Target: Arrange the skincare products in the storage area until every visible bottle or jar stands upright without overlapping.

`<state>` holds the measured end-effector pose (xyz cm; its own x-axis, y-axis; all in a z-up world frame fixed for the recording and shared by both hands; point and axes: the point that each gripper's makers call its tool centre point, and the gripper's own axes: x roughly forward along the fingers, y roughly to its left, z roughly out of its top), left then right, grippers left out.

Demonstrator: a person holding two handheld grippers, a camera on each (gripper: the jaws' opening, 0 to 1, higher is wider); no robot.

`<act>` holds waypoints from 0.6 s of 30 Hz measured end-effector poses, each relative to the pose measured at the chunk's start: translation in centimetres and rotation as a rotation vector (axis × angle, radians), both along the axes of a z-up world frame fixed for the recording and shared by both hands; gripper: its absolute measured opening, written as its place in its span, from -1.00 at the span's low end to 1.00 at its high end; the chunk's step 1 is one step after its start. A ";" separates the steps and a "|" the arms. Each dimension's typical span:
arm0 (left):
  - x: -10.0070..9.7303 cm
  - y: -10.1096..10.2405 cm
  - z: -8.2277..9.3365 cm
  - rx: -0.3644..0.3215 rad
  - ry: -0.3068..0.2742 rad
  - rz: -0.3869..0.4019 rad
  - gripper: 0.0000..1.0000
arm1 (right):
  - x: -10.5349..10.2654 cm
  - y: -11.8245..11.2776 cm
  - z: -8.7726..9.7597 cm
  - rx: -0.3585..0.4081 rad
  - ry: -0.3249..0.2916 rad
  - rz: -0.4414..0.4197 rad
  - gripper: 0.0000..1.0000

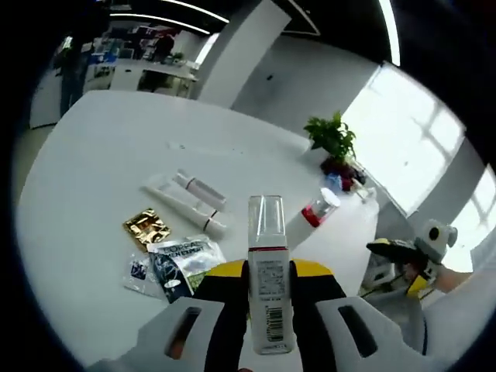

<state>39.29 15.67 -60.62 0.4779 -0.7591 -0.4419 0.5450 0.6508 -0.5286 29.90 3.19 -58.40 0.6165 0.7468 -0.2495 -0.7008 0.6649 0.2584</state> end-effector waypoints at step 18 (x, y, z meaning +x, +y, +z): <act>-8.7 -5.8 3.2 -0.232 -0.027 -0.138 -0.66 | -0.9 2.2 3.1 0.260 0.115 0.101 0.06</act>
<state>30.58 9.92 -57.44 0.3724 -0.8974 -0.2366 0.6362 0.4325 -0.6389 28.95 5.36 -55.27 0.5147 0.8509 -0.1056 -0.7162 0.4943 0.4926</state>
